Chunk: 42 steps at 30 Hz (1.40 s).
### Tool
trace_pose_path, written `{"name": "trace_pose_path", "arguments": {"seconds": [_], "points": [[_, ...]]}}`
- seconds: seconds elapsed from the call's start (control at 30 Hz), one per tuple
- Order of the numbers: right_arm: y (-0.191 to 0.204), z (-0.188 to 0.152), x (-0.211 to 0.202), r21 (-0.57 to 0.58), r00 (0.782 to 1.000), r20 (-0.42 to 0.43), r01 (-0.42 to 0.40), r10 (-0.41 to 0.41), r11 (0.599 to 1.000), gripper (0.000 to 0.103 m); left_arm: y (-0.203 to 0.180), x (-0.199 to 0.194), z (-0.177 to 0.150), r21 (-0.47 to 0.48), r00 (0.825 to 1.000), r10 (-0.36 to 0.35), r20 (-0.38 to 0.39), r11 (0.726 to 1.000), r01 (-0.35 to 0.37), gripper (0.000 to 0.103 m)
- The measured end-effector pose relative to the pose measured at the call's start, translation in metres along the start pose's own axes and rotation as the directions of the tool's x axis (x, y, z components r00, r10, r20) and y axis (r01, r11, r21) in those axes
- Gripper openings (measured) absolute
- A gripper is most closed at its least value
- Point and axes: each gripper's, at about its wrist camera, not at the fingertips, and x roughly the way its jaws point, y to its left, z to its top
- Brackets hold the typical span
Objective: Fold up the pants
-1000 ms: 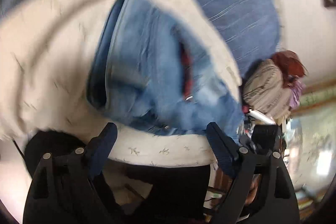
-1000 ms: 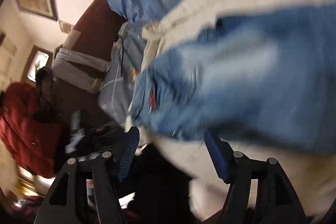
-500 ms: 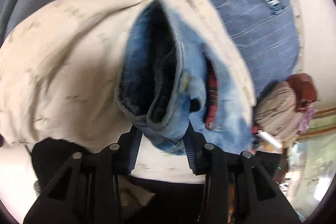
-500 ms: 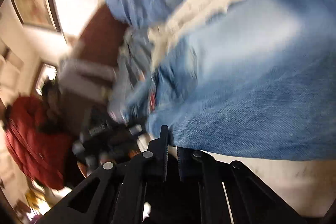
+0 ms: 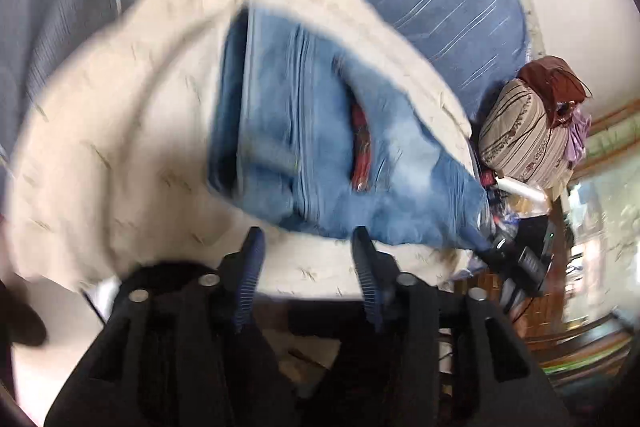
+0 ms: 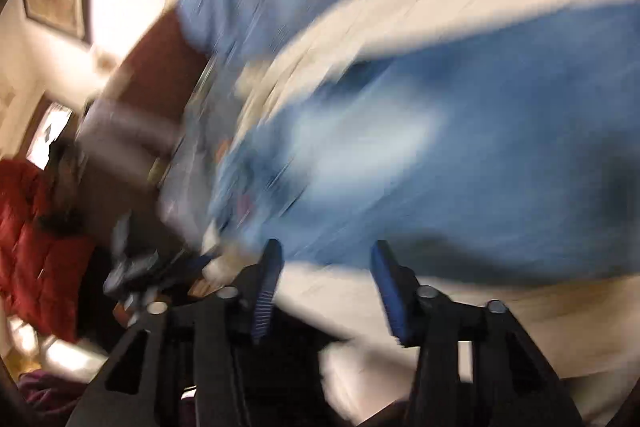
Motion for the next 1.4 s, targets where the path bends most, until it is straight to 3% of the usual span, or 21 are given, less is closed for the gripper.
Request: {"name": "trace_pose_path", "arguments": {"seconds": [0.1, 0.17, 0.2, 0.37, 0.4, 0.43, 0.47, 0.5, 0.6, 0.77, 0.9, 1.03, 1.07, 1.1, 1.13, 1.17, 1.2, 1.23, 1.27, 1.33, 1.4], "points": [[-0.06, 0.045, -0.05, 0.101, 0.959, 0.175, 0.206, -0.221, 0.973, 0.06, 0.004, -0.01, 0.033, -0.021, 0.995, 0.059, 0.085, 0.998, -0.057, 0.078], [-0.093, 0.067, -0.063, 0.17, 0.925, 0.213, 0.281, -0.314, 0.944, 0.061, 0.017, 0.005, 0.058, -0.065, 0.996, 0.061, 0.067, 0.996, -0.057, 0.079], [-0.105, 0.075, -0.065, 0.199, 0.914, 0.217, 0.302, -0.343, 0.932, 0.061, 0.021, 0.016, 0.07, -0.097, 0.998, 0.049, 0.039, 0.994, -0.045, 0.079], [-0.137, 0.095, -0.044, 0.195, 0.907, 0.187, 0.341, -0.376, 0.92, 0.065, 0.029, 0.066, 0.089, -0.222, 0.997, -0.021, -0.07, 0.975, 0.005, 0.078], [-0.133, 0.097, -0.037, 0.16, 0.909, 0.182, 0.348, -0.374, 0.924, 0.053, 0.026, 0.071, 0.09, -0.233, 0.996, -0.033, -0.079, 0.972, 0.014, 0.066], [-0.118, 0.099, -0.028, 0.089, 0.912, 0.17, 0.362, -0.373, 0.928, 0.032, 0.023, 0.075, 0.091, -0.243, 0.996, -0.043, -0.083, 0.97, 0.022, 0.034], [-0.11, 0.103, -0.028, 0.039, 0.907, 0.174, 0.383, -0.384, 0.923, 0.007, 0.016, 0.073, 0.093, -0.241, 0.995, -0.054, -0.087, 0.97, 0.032, 0.019], [-0.092, 0.105, -0.036, -0.017, 0.899, 0.228, 0.388, -0.374, 0.921, 0.002, 0.008, 0.071, 0.095, -0.231, 0.995, -0.061, -0.083, 0.972, 0.041, 0.007], [-0.081, 0.11, -0.066, -0.003, 0.88, 0.353, 0.341, -0.318, 0.94, 0.002, -0.014, 0.051, 0.099, -0.143, 0.999, 0.018, 0.027, 0.99, -0.014, 0.007], [-0.133, 0.113, -0.045, 0.12, 0.859, 0.265, 0.422, -0.439, 0.899, 0.003, 0.006, 0.086, 0.112, -0.172, 0.979, 0.203, -0.017, 0.964, -0.203, 0.006], [-0.156, 0.097, -0.029, 0.173, 0.851, 0.212, 0.452, -0.481, 0.875, 0.011, 0.033, 0.095, 0.108, -0.265, 0.987, 0.15, -0.051, 0.951, -0.158, 0.007], [-0.131, 0.097, -0.056, 0.202, 0.775, 0.298, 0.52, -0.558, 0.83, 0.028, 0.022, 0.076, 0.106, -0.225, 0.988, 0.152, -0.039, 0.962, -0.157, 0.01], [-0.117, 0.097, -0.063, 0.175, 0.773, 0.337, 0.51, -0.538, 0.842, 0.029, 0.019, 0.069, 0.105, -0.204, 0.988, 0.148, -0.034, 0.967, -0.152, 0.011], [-0.101, 0.098, -0.065, 0.133, 0.784, 0.363, 0.491, -0.503, 0.861, 0.03, 0.017, 0.064, 0.105, -0.191, 0.99, 0.136, -0.03, 0.972, -0.14, 0.014], [-0.078, 0.103, -0.059, 0.049, 0.822, 0.368, 0.449, -0.434, 0.892, 0.032, 0.013, 0.06, 0.106, -0.181, 0.992, 0.121, -0.028, 0.976, -0.124, 0.021], [-0.059, 0.106, -0.048, -0.029, 0.862, 0.343, 0.407, -0.374, 0.913, 0.042, 0.013, 0.06, 0.108, -0.175, 0.994, 0.104, -0.026, 0.979, -0.107, 0.027], [-0.032, 0.11, -0.025, -0.138, 0.913, 0.28, 0.344, -0.296, 0.929, 0.053, 0.012, 0.059, 0.11, -0.173, 0.995, 0.096, -0.024, 0.98, -0.099, 0.042], [-0.013, 0.112, -0.005, -0.211, 0.942, 0.225, 0.297, -0.249, 0.931, 0.056, 0.01, 0.061, 0.112, -0.175, 0.995, 0.099, -0.02, 0.979, -0.101, 0.05], [0.005, 0.112, 0.018, -0.276, 0.963, 0.166, 0.253, -0.213, 0.927, 0.057, 0.01, 0.062, 0.113, -0.177, 0.995, 0.102, -0.017, 0.979, -0.104, 0.05], [0.045, 0.109, 0.076, -0.412, 0.98, 0.059, 0.199, -0.192, 0.889, 0.056, 0.008, 0.069, 0.116, -0.185, 0.996, 0.086, -0.03, 0.979, -0.09, 0.05], [0.072, 0.101, 0.127, -0.521, 0.974, -0.018, 0.184, -0.226, 0.834, 0.055, 0.009, 0.073, 0.116, -0.197, 0.996, 0.07, -0.049, 0.977, -0.078, 0.05]]}}
